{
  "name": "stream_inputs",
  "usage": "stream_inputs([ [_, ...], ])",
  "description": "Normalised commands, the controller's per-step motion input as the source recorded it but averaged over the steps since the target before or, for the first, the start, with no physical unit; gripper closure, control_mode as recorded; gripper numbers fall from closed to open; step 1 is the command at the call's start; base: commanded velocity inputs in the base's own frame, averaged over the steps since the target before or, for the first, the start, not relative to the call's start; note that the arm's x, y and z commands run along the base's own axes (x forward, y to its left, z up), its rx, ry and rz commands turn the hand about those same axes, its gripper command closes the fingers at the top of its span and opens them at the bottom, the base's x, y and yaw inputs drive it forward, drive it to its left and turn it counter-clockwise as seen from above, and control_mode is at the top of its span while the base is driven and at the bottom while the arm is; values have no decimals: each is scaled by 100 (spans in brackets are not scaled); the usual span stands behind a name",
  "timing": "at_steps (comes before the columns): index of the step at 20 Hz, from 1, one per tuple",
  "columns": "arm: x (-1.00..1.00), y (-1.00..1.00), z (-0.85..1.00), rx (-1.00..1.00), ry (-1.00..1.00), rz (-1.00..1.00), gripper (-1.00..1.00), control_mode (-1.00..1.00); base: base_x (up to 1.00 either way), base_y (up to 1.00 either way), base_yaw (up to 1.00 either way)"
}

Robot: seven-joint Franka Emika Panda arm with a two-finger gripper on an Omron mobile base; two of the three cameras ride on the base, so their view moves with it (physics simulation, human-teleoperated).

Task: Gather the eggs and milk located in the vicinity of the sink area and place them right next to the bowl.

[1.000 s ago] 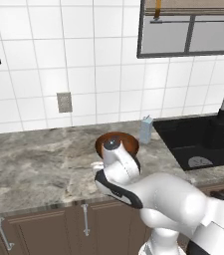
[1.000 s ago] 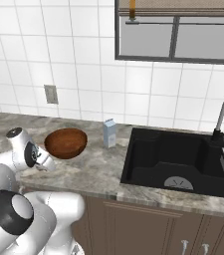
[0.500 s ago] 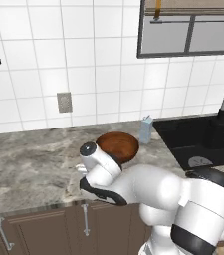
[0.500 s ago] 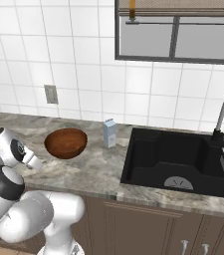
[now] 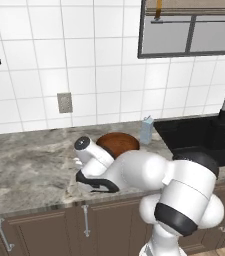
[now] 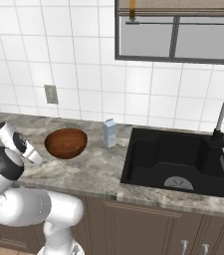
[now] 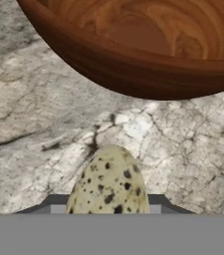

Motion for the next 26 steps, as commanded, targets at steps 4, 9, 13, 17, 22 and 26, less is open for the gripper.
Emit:
stream_inputs([
  [4, 21, 0, 0, 0, -6, -6, 100, -100, 0, 0, 0],
  [9, 14, 0, 0, 0, -9, -3, 100, -100, 0, 0, 0],
  [13, 19, 0, 0, 0, -6, 0, 100, -100, 0, 0, 0],
  [17, 18, -5, 0, 0, -5, 0, 100, -100, 0, 0, 0],
  [22, 17, -4, 0, 0, -3, 0, 100, -100, 0, 0, 0],
  [26, 18, -4, -2, 0, 0, 0, 100, -100, 0, 0, 0],
])
